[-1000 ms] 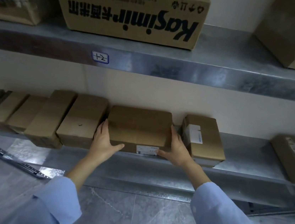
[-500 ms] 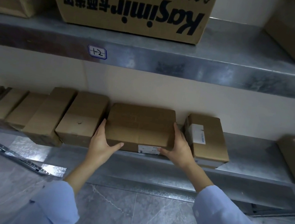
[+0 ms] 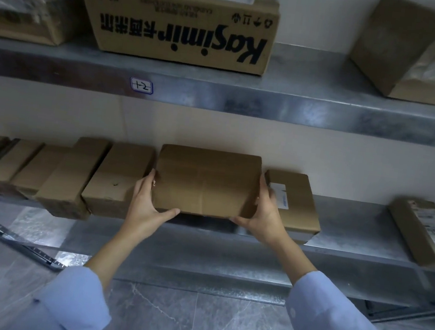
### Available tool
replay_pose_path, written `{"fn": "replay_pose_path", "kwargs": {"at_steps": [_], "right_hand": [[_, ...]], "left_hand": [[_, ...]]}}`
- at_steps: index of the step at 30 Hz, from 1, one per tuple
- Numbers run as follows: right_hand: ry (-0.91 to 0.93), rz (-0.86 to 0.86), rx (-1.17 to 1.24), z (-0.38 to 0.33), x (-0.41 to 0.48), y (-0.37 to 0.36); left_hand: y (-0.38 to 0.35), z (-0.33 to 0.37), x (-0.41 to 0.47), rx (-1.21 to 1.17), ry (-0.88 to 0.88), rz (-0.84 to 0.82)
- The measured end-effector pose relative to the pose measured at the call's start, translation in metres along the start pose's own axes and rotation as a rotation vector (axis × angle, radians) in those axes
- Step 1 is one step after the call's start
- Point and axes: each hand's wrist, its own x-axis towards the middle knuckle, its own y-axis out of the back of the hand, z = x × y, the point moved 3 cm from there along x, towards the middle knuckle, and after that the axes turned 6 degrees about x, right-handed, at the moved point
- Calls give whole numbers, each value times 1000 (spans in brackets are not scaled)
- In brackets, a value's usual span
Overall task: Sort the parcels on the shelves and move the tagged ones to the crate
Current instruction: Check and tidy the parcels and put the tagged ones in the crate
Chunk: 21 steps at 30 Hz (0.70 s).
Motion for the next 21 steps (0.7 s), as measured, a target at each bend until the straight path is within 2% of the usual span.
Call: {"fn": "replay_pose_path", "kwargs": {"at_steps": [10, 17, 21], "right_hand": [[16, 97, 87, -11, -10, 25], [6, 68, 244, -9, -13, 29], [-32, 52, 328, -5, -16, 30]], "left_hand": [[-3, 0, 7, -225, 48, -55], [3, 3, 0, -306, 2, 4], [11, 13, -5, -374, 25, -45]]}}
